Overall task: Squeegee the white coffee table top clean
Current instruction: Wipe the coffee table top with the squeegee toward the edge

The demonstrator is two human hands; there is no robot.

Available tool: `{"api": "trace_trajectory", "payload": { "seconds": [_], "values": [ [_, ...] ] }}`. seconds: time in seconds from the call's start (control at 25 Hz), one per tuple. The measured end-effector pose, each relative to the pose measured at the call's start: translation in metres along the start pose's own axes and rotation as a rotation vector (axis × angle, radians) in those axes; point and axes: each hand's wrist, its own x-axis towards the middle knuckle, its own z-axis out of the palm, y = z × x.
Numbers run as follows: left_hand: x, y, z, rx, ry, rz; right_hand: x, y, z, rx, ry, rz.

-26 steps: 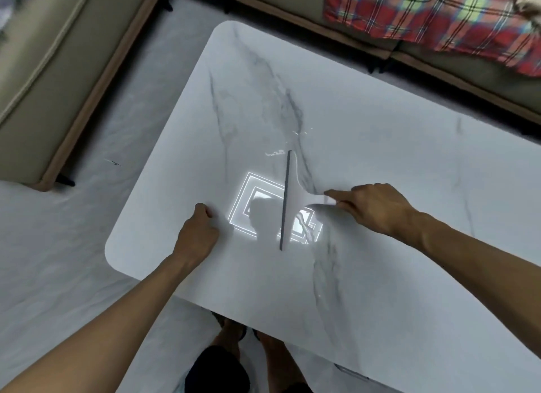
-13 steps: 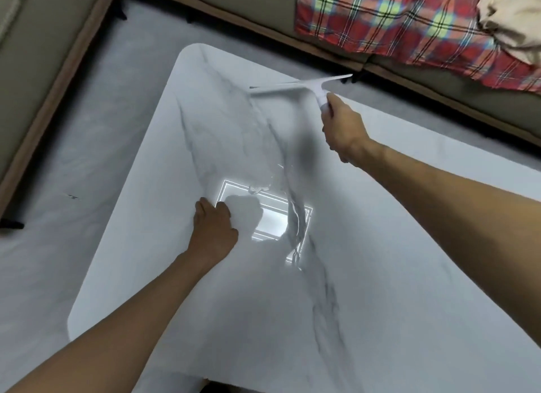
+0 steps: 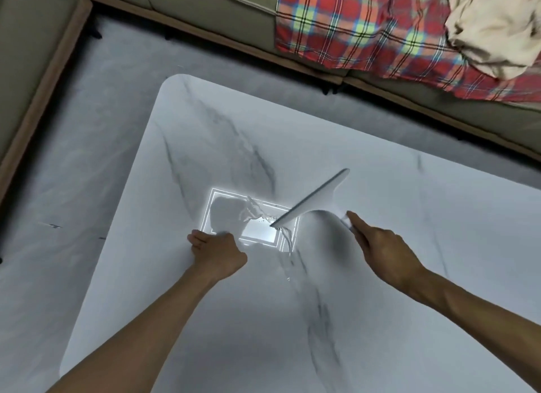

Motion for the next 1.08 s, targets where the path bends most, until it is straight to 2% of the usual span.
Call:
{"api": "trace_trajectory", "payload": {
  "seconds": [0.12,0.24,0.4,0.48,0.56,0.68,0.84,0.96,1.08],
  "values": [
    [0.0,0.004,-0.002,0.009,-0.022,-0.01,-0.02,0.023,-0.017,0.026,-0.032,0.034],
    [-0.001,-0.003,0.003,0.008,0.003,0.004,0.023,0.017,-0.05,0.198,0.126,0.021],
    [-0.007,-0.019,0.028,-0.033,0.256,0.13,0.106,-0.016,-0.08,0.48,0.184,0.138],
    [-0.01,-0.019,0.044,-0.023,0.327,0.191,0.123,-0.023,-0.075,0.568,0.165,0.184],
    [-0.011,-0.016,0.057,-0.004,0.338,0.206,0.117,-0.017,-0.056,0.479,0.141,0.142],
    [-0.007,-0.011,0.063,0.023,0.286,0.159,0.074,0.013,-0.017,0.204,0.144,0.002],
    [-0.002,-0.009,0.061,0.021,0.212,0.11,-0.015,0.062,0.03,0.036,0.016,0.008],
    [-0.003,-0.009,0.059,0.03,0.203,0.12,-0.046,0.066,0.022,0.09,0.004,0.033],
    [-0.003,-0.01,0.057,0.029,0.188,0.129,0.006,0.041,-0.02,0.213,0.164,0.033]
  ]
}}
